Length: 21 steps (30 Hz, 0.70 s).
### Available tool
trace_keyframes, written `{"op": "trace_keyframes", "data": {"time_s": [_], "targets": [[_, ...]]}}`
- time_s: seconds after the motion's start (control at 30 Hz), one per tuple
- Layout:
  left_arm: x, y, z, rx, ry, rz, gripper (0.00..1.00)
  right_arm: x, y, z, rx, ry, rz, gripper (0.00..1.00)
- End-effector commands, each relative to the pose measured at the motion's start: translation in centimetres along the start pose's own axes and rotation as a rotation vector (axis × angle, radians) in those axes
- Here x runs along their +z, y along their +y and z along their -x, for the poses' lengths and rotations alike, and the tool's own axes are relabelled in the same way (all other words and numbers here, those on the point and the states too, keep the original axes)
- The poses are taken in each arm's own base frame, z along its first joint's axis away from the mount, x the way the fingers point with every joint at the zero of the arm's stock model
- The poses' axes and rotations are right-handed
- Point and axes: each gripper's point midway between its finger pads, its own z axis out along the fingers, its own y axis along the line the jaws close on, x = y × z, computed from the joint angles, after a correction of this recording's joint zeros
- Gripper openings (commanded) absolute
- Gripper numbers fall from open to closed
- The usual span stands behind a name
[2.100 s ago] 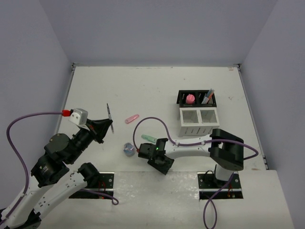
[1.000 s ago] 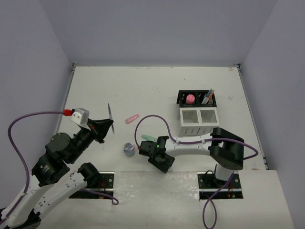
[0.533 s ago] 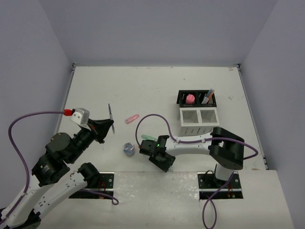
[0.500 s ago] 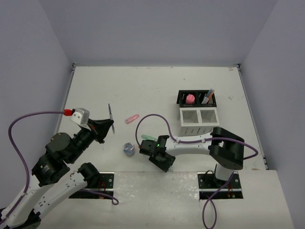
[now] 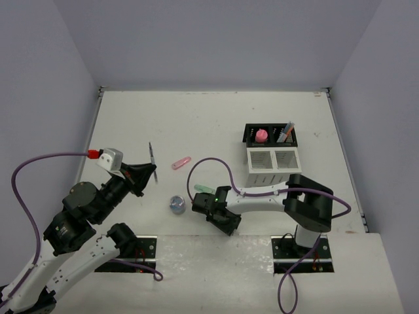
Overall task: Sort the stationery into containers
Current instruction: Close the pen cap on the pen.
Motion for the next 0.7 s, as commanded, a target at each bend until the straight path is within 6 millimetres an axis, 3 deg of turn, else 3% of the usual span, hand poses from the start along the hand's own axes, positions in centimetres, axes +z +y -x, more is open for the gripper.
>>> {"op": "trace_keyframes", "data": {"time_s": [0.0,0.27,0.33,0.4,0.5,0.67], "targets": [[0.2,-0.1,0.3,0.031,-0.012,-0.011,0.00,0.6,0.4,-0.3,0.010,0.044,0.009,0.31],[0.1,0.0,0.4,0.031,-0.014,-0.004,0.00,-0.8,0.0,1.7,0.008,-0.053,-0.011,0.19],[0.1,0.0,0.5,0.032,-0.012,-0.004,0.00,-1.4,-0.9,2.4,0.023,-0.102,-0.058,0.08],[0.2,-0.1,0.5,0.031,-0.009,-0.007,0.00,-2.5,-1.5,3.3,0.045,-0.168,-0.081,0.00],[0.4,-0.4,0.4,0.025,-0.005,-0.017,0.00,-4.3,-2.4,4.4,0.092,-0.256,-0.100,0.00],[1.2,-1.1,0.4,-0.005,-0.010,-0.044,0.00,-8.9,-6.5,6.7,0.287,-0.468,-0.211,0.00]]}}
